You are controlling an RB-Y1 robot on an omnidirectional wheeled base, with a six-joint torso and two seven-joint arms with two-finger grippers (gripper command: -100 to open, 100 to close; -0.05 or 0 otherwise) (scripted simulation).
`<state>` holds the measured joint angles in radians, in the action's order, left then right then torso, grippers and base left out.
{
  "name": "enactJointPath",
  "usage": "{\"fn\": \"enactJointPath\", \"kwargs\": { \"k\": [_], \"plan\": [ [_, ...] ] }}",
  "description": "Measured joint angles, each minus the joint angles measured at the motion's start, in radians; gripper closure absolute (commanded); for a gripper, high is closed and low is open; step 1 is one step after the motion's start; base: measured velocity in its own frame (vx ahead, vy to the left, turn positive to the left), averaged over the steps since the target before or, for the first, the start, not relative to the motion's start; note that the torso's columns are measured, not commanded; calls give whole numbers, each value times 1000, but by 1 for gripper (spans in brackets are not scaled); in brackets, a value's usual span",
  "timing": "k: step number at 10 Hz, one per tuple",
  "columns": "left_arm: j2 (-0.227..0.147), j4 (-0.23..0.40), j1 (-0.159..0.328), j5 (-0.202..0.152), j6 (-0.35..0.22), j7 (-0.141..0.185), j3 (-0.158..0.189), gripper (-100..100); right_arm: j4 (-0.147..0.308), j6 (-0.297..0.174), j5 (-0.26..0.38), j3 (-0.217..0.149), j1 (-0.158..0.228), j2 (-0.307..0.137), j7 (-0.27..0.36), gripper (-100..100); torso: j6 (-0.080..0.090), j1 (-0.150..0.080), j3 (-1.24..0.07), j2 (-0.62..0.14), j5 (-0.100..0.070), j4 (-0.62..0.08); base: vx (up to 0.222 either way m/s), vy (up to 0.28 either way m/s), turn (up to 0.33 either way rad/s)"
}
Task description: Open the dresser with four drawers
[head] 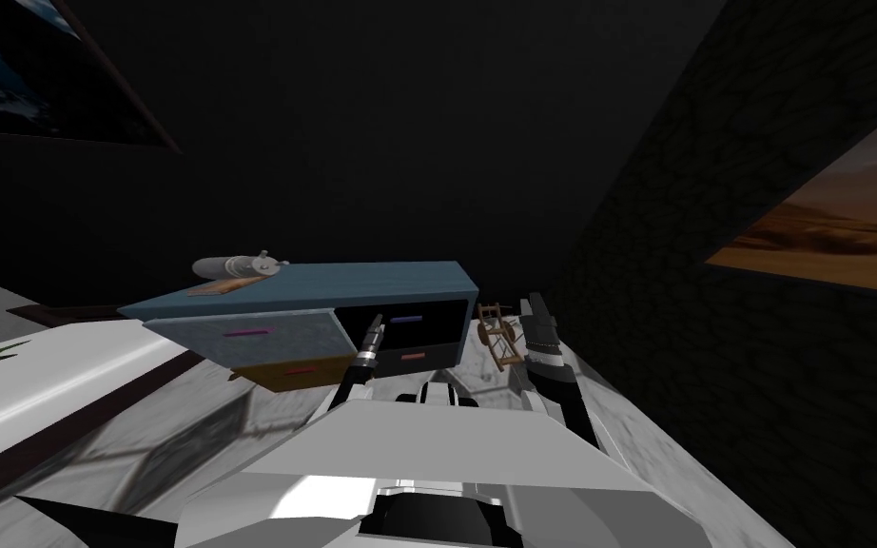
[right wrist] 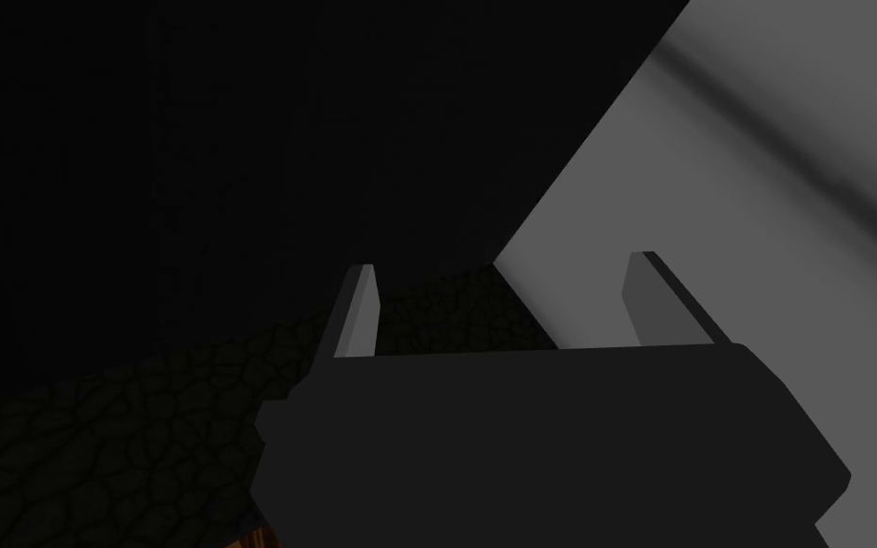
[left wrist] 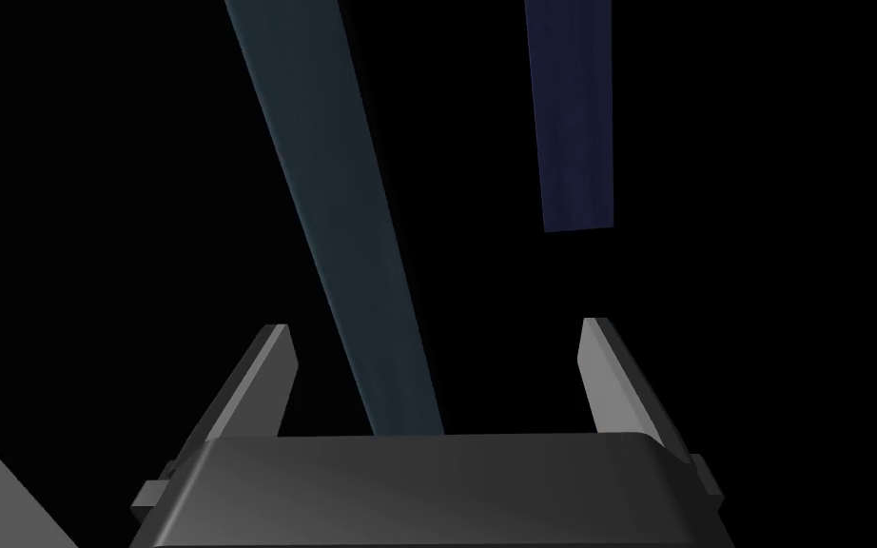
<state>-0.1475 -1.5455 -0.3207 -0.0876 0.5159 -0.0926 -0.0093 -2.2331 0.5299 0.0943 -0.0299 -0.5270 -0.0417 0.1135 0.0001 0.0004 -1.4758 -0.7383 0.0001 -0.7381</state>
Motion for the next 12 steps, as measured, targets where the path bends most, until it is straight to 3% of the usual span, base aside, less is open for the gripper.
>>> {"fn": "enactJointPath", "kwargs": {
  "k": [5, 9, 10, 12],
  "plan": [
    [51, 120, 26, 0, 26, 10, 10, -100, 0, 0, 0, 0, 0, 0, 0, 0, 0, 0, 0, 0, 0, 0, 33, -53, 11],
    [137, 189, 42, 1, 47, 12, 14, -100, 0, 0, 0, 0, 0, 0, 0, 0, 0, 0, 0, 0, 0, 0, 19, -31, 5],
    [139, 191, 42, 1, 48, 13, 14, -100, 0, 0, 0, 0, 0, 0, 0, 0, 0, 1, 0, -1, 0, 0, -4, -48, -160],
    [104, 216, 81, -17, 33, 32, 50, -100, 0, 0, 0, 0, 0, 0, 0, 0, 0, -3, 0, -1, -1, 0, -17, -81, -119]
  ]
}}
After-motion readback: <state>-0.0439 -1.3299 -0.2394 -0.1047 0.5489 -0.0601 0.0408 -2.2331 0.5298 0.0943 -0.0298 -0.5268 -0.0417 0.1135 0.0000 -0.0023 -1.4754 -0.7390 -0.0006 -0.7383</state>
